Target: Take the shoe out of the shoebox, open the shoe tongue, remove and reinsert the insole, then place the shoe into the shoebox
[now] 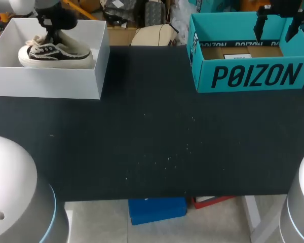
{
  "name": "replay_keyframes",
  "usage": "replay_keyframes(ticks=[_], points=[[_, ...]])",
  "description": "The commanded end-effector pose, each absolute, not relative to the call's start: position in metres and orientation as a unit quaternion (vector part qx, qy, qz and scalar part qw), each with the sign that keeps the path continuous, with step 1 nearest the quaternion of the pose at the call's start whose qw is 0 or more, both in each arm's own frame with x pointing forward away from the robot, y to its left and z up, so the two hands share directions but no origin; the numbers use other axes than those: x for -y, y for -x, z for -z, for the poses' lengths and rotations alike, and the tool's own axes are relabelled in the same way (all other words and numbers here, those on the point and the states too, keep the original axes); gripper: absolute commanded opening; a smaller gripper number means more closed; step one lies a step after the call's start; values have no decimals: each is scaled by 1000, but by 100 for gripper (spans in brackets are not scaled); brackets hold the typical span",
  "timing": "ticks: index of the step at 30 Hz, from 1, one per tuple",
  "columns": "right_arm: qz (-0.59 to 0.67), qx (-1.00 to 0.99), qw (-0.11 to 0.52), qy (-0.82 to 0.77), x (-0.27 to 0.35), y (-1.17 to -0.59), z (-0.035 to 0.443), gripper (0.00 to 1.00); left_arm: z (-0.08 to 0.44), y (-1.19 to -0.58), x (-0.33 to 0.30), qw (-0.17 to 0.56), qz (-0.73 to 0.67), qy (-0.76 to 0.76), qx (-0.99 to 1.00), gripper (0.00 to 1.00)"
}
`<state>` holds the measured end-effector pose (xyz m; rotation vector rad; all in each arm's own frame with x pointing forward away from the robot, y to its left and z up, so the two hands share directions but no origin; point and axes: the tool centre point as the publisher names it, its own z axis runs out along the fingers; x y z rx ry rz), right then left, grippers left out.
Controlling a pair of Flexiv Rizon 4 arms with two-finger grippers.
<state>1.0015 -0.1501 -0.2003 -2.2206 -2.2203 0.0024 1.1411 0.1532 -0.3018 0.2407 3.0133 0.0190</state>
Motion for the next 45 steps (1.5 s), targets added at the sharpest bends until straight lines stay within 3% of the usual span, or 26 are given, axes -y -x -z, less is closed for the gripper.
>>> replay_keyframes(ticks=[1, 11, 20, 30, 45], points=[[-1, 707, 1, 707, 150, -1001, 200, 100, 219, -1114, -137, 87, -25, -79, -993, 0], [-1, 707, 1, 707, 150, -1001, 200, 100, 137, -1057, -49, 107, -55, -29, -992, 0], [-1, 707, 1, 707, 150, -1001, 200, 100, 129, -976, 74, 73, -41, 9, -996, 0], [-1, 707, 1, 707, 150, -1001, 200, 100, 163, -909, 164, 40, -30, 2, -999, 0], [-1, 707, 1, 707, 150, -1001, 200, 100, 277, -874, 181, 10, -31, -55, -998, 0]])
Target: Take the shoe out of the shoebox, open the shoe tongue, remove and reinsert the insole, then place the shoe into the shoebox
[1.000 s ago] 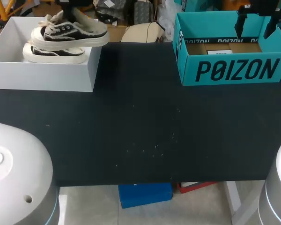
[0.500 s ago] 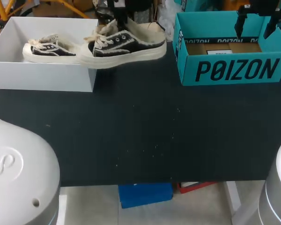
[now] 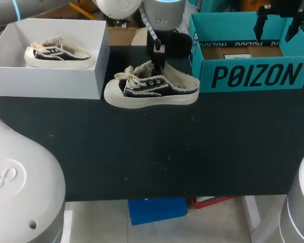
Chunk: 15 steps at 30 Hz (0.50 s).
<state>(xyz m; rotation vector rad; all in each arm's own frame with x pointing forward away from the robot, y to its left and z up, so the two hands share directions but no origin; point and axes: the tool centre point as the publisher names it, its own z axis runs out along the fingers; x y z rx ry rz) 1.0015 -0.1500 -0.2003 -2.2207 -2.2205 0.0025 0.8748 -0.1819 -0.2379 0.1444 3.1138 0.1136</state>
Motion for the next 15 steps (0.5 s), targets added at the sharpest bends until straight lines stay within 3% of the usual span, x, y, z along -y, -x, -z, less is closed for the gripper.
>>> replay_keyframes(ticks=[1, 15], points=[[-1, 707, 1, 707, 150, -1001, 200, 100, 285, -874, 181, 12, -30, -57, -998, 0], [-1, 707, 1, 707, 150, -1001, 200, 100, 392, -867, 189, 11, -16, -99, -995, 0]])
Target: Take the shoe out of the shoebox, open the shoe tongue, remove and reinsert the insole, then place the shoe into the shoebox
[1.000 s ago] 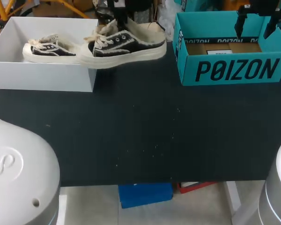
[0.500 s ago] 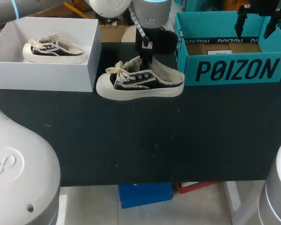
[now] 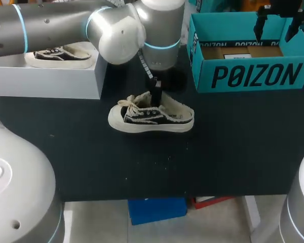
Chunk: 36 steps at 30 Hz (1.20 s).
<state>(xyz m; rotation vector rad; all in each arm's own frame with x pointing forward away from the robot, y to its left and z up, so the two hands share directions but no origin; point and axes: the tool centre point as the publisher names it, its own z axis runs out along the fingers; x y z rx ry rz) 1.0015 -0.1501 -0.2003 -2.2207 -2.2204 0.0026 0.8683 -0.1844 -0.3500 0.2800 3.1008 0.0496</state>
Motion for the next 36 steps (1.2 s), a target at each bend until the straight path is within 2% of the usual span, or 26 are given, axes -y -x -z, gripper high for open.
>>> replay_keyframes(ticks=[1, 9, 10, 11, 25, 36], points=[[-1, 707, 1, 707, 150, -1001, 200, 100, 398, -866, 189, 6, -11, -101, -995, 0], [-1, 707, 1, 707, 150, -1001, 200, 100, 422, -861, 188, 1, -9, -103, -995, 0], [-1, 707, 1, 707, 150, -1001, 200, 100, 422, -862, 187, 3, -5, -104, -995, 35], [-1, 707, 1, 707, 150, -1001, 200, 100, 418, -863, 188, 6, 0, -106, -994, 100], [-1, 707, 1, 707, 150, -1001, 200, 100, 308, -832, 174, 41, 158, -138, -977, 100], [-1, 707, 1, 707, 150, -1001, 200, 100, 278, -806, 112, 44, 255, -112, -959, 100]])
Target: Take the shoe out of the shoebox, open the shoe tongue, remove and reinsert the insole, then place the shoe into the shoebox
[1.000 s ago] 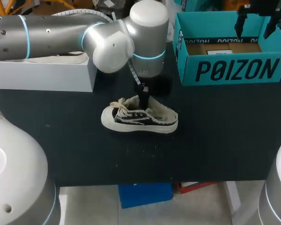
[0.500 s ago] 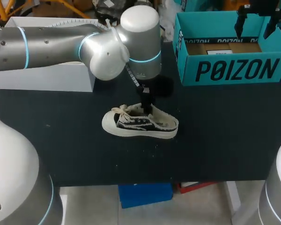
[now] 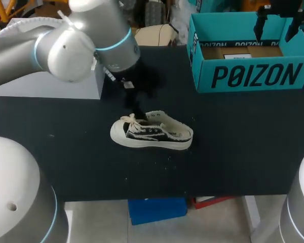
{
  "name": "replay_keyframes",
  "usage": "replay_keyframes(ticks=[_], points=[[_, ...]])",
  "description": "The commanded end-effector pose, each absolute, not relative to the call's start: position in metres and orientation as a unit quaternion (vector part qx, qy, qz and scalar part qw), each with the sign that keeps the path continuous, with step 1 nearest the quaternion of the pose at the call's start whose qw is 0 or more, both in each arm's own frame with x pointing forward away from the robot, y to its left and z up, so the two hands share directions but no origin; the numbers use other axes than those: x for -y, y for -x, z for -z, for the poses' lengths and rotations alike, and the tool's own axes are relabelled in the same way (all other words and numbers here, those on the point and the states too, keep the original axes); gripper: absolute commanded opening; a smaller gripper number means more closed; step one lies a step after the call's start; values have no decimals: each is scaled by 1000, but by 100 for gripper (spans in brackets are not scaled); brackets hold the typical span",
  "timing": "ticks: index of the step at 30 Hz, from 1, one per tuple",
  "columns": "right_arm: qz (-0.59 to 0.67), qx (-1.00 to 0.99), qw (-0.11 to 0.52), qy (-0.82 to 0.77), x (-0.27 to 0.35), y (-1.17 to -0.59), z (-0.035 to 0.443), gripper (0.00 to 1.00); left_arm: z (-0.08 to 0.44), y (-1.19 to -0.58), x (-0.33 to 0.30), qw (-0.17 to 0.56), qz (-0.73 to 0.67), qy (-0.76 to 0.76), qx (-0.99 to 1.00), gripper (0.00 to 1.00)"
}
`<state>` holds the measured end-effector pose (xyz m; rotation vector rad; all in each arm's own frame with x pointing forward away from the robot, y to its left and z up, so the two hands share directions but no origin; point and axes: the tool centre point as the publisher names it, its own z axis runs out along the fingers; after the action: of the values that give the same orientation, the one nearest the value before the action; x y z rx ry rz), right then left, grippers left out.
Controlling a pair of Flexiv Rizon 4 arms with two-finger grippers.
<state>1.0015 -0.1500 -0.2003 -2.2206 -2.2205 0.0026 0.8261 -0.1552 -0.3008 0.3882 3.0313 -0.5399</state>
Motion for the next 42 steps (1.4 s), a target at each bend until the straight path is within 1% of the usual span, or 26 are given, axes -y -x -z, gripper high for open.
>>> replay_keyframes(ticks=[1, 7, 10, 21, 39, 42], points=[[-1, 707, 1, 707, 150, -1001, 200, 100, 276, -804, 106, 45, 257, -112, -959, 100], [-1, 707, 1, 707, 150, -1001, 200, 100, 275, -786, 76, 46, 300, -119, -945, 100], [-1, 707, 1, 707, 150, -1001, 200, 100, 278, -779, 64, 45, 300, -123, -945, 100], [-1, 707, 1, 707, 150, -1001, 200, 100, 281, -779, 23, 52, 323, -104, -939, 100], [-1, 707, 1, 707, 150, -1001, 200, 100, 281, -781, 20, 51, 323, -101, -940, 100], [31, 789, 1, 613, 112, -988, 198, 100, 281, -781, 20, 51, 323, -101, -940, 100]])
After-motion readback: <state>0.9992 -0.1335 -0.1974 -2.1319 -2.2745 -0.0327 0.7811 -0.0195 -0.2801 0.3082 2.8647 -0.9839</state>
